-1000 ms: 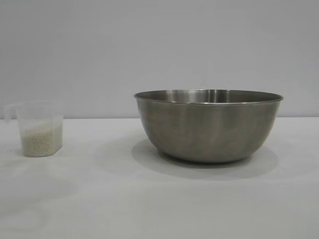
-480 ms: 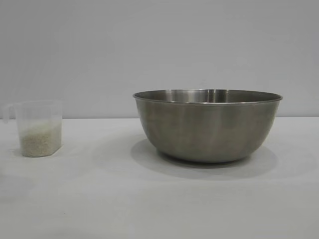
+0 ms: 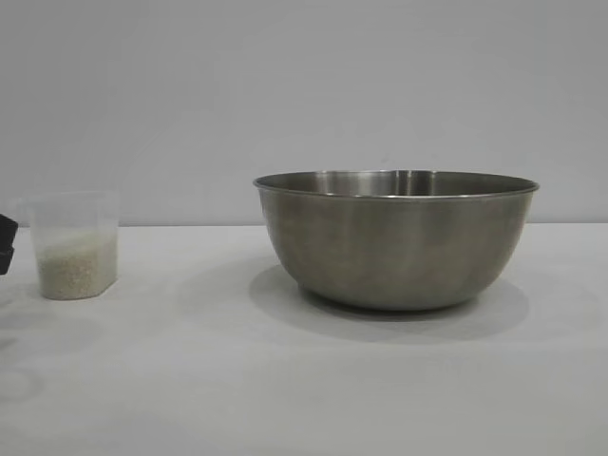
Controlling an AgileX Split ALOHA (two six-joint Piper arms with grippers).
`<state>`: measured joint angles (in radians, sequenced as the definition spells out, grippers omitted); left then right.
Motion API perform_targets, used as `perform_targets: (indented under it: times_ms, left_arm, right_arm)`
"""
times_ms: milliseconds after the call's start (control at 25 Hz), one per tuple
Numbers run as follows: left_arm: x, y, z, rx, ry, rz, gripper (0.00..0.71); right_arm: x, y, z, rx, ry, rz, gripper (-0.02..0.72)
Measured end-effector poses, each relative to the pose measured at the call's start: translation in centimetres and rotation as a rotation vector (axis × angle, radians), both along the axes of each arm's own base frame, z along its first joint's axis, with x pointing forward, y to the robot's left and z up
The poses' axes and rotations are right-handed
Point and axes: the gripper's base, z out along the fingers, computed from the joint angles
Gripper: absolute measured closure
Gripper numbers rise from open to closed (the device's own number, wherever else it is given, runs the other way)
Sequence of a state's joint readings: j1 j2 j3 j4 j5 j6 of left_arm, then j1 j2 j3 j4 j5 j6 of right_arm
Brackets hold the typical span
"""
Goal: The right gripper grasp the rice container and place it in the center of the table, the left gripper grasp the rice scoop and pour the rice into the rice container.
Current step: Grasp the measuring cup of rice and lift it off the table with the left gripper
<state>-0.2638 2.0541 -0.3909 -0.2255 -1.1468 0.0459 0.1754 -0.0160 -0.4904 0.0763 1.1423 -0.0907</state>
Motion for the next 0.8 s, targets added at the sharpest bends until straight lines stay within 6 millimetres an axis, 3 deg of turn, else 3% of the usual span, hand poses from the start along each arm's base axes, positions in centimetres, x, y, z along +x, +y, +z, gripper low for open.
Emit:
perform_targets:
  times_ms: [480, 600, 720, 800]
  left_arm:
    - [3.3, -0.8, 0.6, 0.02, -0.095, -0.007, 0.374]
    - [4.5, -1.4, 0.9, 0.035, -0.133, -0.051, 0.578]
    - [5.5, -2.2, 1.5, 0.045, -0.173, -0.11, 0.71]
    - [5.9, -2.6, 1.7, 0.051, -0.19, -0.15, 0.71]
  right_arm:
    - [0.0, 0.0, 0.0, 0.0, 0.0, 0.0, 0.297]
    - [0.0, 0.0, 0.0, 0.0, 0.0, 0.0, 0.297]
    - [0.0, 0.0, 0.0, 0.0, 0.0, 0.0, 0.297]
    - [0.0, 0.0, 0.0, 0.0, 0.0, 0.0, 0.297]
